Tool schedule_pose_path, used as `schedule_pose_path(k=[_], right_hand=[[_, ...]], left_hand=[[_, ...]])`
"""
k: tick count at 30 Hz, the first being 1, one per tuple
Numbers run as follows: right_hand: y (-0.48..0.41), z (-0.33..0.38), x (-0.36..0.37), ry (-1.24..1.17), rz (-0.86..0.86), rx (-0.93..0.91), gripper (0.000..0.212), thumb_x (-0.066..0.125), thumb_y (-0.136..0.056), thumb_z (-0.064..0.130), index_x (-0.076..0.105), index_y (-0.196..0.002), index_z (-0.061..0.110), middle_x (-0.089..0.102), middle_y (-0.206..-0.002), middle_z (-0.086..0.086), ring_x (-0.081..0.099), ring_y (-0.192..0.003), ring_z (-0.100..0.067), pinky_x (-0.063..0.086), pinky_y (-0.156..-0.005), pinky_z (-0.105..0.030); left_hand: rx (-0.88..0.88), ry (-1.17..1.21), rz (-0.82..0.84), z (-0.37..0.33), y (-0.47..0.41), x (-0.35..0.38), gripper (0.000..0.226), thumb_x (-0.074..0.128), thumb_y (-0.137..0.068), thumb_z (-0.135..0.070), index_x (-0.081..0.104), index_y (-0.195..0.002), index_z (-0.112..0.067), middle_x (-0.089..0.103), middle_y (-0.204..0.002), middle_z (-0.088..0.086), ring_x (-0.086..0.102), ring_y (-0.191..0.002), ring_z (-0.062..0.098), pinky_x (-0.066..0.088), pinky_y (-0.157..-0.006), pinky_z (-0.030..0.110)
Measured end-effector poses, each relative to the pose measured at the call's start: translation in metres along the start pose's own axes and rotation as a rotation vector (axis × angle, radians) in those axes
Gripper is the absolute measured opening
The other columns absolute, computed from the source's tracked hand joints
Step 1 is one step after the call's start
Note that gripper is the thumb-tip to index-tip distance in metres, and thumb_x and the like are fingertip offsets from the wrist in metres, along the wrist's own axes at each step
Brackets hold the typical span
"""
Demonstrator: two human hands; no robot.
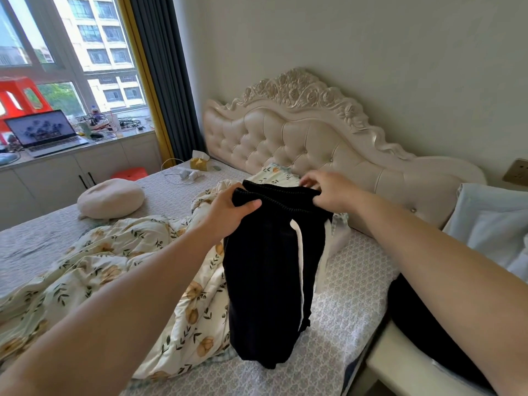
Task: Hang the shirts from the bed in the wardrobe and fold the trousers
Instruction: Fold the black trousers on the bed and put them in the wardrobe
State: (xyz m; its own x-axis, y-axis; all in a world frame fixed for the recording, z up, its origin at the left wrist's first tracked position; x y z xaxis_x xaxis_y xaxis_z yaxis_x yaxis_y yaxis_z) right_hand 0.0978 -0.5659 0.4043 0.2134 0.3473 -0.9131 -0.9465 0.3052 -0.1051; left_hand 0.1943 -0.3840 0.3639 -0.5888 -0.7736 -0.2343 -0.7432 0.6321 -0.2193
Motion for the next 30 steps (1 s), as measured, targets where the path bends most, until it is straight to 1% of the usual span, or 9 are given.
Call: schedule_pose_path(k=[3, 5, 9, 14, 18, 21, 24, 27, 30], right_hand=[[0.011, 0.019, -0.014, -0.066, -0.256, -0.203, 0.022, 0.06, -0.079, 0.009, 0.056, -0.096, 0.021, 0.061, -0.09, 0.008, 0.053, -0.068, -0.004, 0.041, -0.067, -0.026], [0.013, 0.019, -0.002, -0.074, -0.146, -0.222, 0.009, 0.063, -0.083, 0.025, 0.06, -0.092, 0.026, 0.064, -0.088, 0.013, 0.054, -0.071, 0.001, 0.04, -0.071, -0.023], [0.012, -0.003, 0.016, -0.042, 0.098, -0.113, 0.026, 0.062, -0.079, 0.054, 0.064, -0.098, 0.036, 0.061, -0.094, 0.022, 0.056, -0.094, -0.002, 0.04, -0.081, -0.022], [0.015, -0.003, 0.03, 0.206, 0.19, -0.166, 0.047, 0.068, -0.074, 0.053, 0.059, -0.117, 0.038, 0.057, -0.112, 0.02, 0.051, -0.104, -0.005, 0.042, -0.085, -0.027], [0.013, -0.001, 0.03, 0.468, 0.17, -0.216, 0.033, 0.065, -0.08, 0.045, 0.064, -0.109, 0.031, 0.054, -0.115, 0.014, 0.052, -0.107, -0.014, 0.045, -0.08, -0.032], [0.013, 0.004, 0.027, 0.531, 0.088, -0.261, 0.038, 0.064, -0.079, 0.048, 0.062, -0.108, 0.023, 0.051, -0.112, 0.007, 0.049, -0.105, -0.017, 0.04, -0.075, -0.028], [0.018, 0.007, 0.02, 0.416, -0.038, -0.29, 0.05, 0.061, -0.073, 0.062, 0.066, -0.099, 0.02, 0.045, -0.11, 0.005, 0.042, -0.102, -0.015, 0.037, -0.081, -0.029], [0.016, -0.002, 0.016, 0.238, -0.063, -0.16, 0.06, 0.06, -0.067, 0.071, 0.067, -0.099, 0.02, 0.04, -0.115, 0.004, 0.038, -0.106, -0.015, 0.039, -0.09, -0.034], [0.013, -0.012, 0.018, 0.099, 0.035, -0.021, 0.039, 0.066, -0.073, 0.059, 0.062, -0.08, 0.021, 0.051, -0.089, 0.004, 0.05, -0.086, -0.014, 0.041, -0.072, -0.03]], left_hand=[[-0.007, 0.005, -0.017, 0.005, -0.001, -0.008, 0.019, 0.071, -0.083, -0.018, 0.058, -0.073, -0.028, 0.065, -0.067, -0.014, 0.064, -0.067, 0.003, 0.051, -0.062, 0.018], [-0.019, 0.002, -0.026, 0.009, 0.0, -0.011, 0.026, 0.072, -0.082, -0.019, 0.059, -0.067, -0.035, 0.065, -0.067, -0.015, 0.065, -0.068, 0.004, 0.051, -0.065, 0.023], [-0.037, 0.005, -0.035, 0.013, 0.0, -0.016, 0.026, 0.073, -0.081, -0.02, 0.06, -0.066, -0.035, 0.065, -0.07, -0.01, 0.065, -0.072, 0.011, 0.053, -0.072, 0.037], [-0.029, 0.016, -0.05, 0.009, -0.001, -0.019, 0.023, 0.075, -0.08, -0.019, 0.059, -0.067, -0.031, 0.064, -0.077, -0.002, 0.064, -0.078, 0.019, 0.052, -0.083, 0.047], [-0.032, -0.067, -0.03, 0.011, 0.0, -0.017, 0.023, 0.075, -0.079, -0.023, 0.06, -0.068, -0.036, 0.065, -0.078, -0.006, 0.065, -0.078, 0.016, 0.054, -0.08, 0.041], [-0.019, -0.112, -0.077, 0.009, -0.001, -0.022, 0.024, 0.076, -0.078, -0.026, 0.058, -0.067, -0.037, 0.064, -0.072, -0.014, 0.063, -0.07, 0.004, 0.051, -0.07, 0.03], [-0.012, -0.132, -0.092, 0.006, 0.0, -0.024, 0.029, 0.074, -0.081, -0.027, 0.055, -0.063, -0.041, 0.061, -0.063, -0.023, 0.059, -0.06, -0.007, 0.044, -0.064, 0.024], [-0.001, -0.141, -0.123, 0.001, -0.002, -0.025, 0.028, 0.071, -0.083, -0.03, 0.054, -0.064, -0.041, 0.061, -0.063, -0.023, 0.059, -0.059, -0.007, 0.046, -0.064, 0.026], [0.042, -0.203, -0.116, -0.008, -0.003, -0.019, 0.024, 0.069, -0.084, -0.034, 0.053, -0.067, -0.04, 0.061, -0.067, -0.019, 0.057, -0.06, -0.006, 0.043, -0.06, 0.023]])
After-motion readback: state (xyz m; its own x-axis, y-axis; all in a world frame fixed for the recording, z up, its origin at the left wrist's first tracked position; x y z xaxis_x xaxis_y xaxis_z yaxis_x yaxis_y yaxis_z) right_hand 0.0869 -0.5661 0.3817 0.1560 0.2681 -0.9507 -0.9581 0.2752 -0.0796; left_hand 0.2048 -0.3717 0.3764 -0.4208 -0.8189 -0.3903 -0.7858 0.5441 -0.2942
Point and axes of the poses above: each hand's wrist, its own y-axis away from the middle knuckle, its own x-axis out of the palm, z = x × y, the point moved 8 cm from there along -y, towards the middle knuckle
